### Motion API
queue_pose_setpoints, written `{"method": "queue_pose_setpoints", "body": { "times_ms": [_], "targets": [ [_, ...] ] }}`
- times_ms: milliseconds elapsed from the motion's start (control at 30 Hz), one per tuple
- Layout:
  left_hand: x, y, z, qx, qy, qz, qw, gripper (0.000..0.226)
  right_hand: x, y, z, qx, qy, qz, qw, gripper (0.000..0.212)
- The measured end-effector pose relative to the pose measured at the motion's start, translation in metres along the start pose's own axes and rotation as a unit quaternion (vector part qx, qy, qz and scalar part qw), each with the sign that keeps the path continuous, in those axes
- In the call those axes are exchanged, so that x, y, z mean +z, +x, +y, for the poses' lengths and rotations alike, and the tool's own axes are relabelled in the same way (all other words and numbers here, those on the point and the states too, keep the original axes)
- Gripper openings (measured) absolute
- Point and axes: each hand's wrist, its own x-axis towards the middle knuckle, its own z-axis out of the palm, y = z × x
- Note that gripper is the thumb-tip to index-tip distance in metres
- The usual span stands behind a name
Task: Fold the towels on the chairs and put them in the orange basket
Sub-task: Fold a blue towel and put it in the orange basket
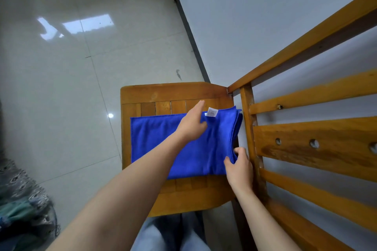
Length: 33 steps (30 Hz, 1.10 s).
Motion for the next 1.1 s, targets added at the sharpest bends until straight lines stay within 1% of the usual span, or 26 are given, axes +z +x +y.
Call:
{"method": "queue_pose_setpoints", "body": {
  "times_ms": [67, 133, 167, 200, 233, 267, 300, 333, 367, 400, 433, 500, 600, 667, 700, 767, 833, 900, 933, 967, 1000, 1033, 1067, 1100],
  "targets": [
    [0.007, 0.017, 0.013, -0.019, -0.047, -0.025, 0.998, 0.07, -0.001, 0.004, 0.002, -0.008, 0.006, 0.005, 1.0, 0.021],
    [0.014, 0.024, 0.013, -0.024, -0.039, -0.046, 0.998, 0.071, -0.002, 0.009, 0.003, -0.007, 0.018, 0.008, 1.0, 0.02],
    [0.018, 0.023, 0.009, -0.013, -0.001, -0.054, 0.998, 0.07, -0.003, 0.01, 0.002, -0.002, 0.027, 0.011, 1.0, 0.02],
    [0.021, 0.02, 0.004, 0.006, 0.073, -0.067, 0.995, 0.068, -0.004, 0.01, 0.001, 0.005, 0.042, 0.017, 0.999, 0.02],
    [0.025, 0.016, -0.004, 0.031, 0.172, -0.086, 0.981, 0.066, -0.005, 0.01, 0.0, 0.008, 0.057, 0.024, 0.998, 0.021],
    [0.029, 0.013, -0.013, 0.057, 0.278, -0.111, 0.953, 0.067, -0.005, 0.009, -0.002, 0.011, 0.072, 0.029, 0.997, 0.021],
    [0.031, 0.009, -0.022, 0.074, 0.369, -0.133, 0.917, 0.07, -0.006, 0.006, -0.006, 0.009, 0.086, 0.031, 0.996, 0.019],
    [0.032, 0.007, -0.03, 0.085, 0.437, -0.148, 0.883, 0.073, -0.006, 0.003, -0.008, 0.003, 0.1, 0.031, 0.994, 0.017],
    [0.033, 0.005, -0.036, 0.094, 0.484, -0.155, 0.856, 0.075, -0.005, 0.001, -0.011, -0.007, 0.114, 0.03, 0.993, 0.015],
    [0.035, 0.004, -0.041, 0.102, 0.515, -0.155, 0.837, 0.076, -0.005, -0.002, -0.013, -0.019, 0.122, 0.027, 0.992, 0.015],
    [0.037, 0.002, -0.046, 0.111, 0.533, -0.152, 0.825, 0.076, -0.003, -0.005, -0.015, -0.034, 0.124, 0.025, 0.991, 0.016],
    [0.038, -0.003, -0.052, 0.121, 0.545, -0.139, 0.818, 0.074, 0.003, -0.009, -0.018, -0.061, 0.115, 0.023, 0.991, 0.017],
    [0.033, -0.018, -0.059, 0.109, 0.513, -0.118, 0.843, 0.068, 0.012, -0.014, -0.018, -0.111, 0.088, 0.021, 0.99, 0.015],
    [0.02, -0.034, -0.069, 0.075, 0.486, -0.089, 0.866, 0.063, 0.018, -0.018, -0.023, -0.173, 0.064, 0.027, 0.982, 0.013],
    [0.01, -0.045, -0.079, 0.052, 0.47, -0.059, 0.879, 0.062, 0.022, -0.021, -0.029, -0.212, 0.052, 0.028, 0.975, 0.012],
    [-0.009, -0.07, -0.1, 0.013, 0.44, 0.042, 0.897, 0.062, 0.034, -0.031, -0.045, -0.278, 0.033, 0.018, 0.96, 0.012],
    [-0.021, -0.092, -0.126, -0.052, 0.381, 0.127, 0.914, 0.061, 0.047, -0.039, -0.058, -0.316, 0.023, -0.004, 0.948, 0.014],
    [-0.031, -0.11, -0.147, -0.146, 0.27, 0.173, 0.936, 0.051, 0.061, -0.048, -0.07, -0.314, 0.011, -0.061, 0.947, 0.014],
    [-0.033, -0.114, -0.152, -0.181, 0.165, 0.182, 0.952, 0.047, 0.067, -0.052, -0.073, -0.298, 0.004, -0.101, 0.949, 0.013],
    [-0.035, -0.117, -0.153, -0.211, 0.047, 0.189, 0.958, 0.044, 0.074, -0.055, -0.075, -0.285, -0.003, -0.134, 0.949, 0.012],
    [-0.037, -0.118, -0.154, -0.226, -0.057, 0.201, 0.952, 0.042, 0.081, -0.056, -0.077, -0.275, -0.011, -0.154, 0.949, 0.011],
    [-0.04, -0.117, -0.153, -0.235, -0.141, 0.214, 0.938, 0.04, 0.087, -0.056, -0.077, -0.263, -0.012, -0.163, 0.951, 0.011],
    [-0.042, -0.117, -0.153, -0.242, -0.194, 0.228, 0.923, 0.039, 0.092, -0.056, -0.078, -0.252, -0.009, -0.167, 0.953, 0.011],
    [-0.044, -0.114, -0.153, -0.247, -0.219, 0.239, 0.913, 0.039, 0.096, -0.057, -0.078, -0.241, -0.003, -0.166, 0.956, 0.011]
  ]
}}
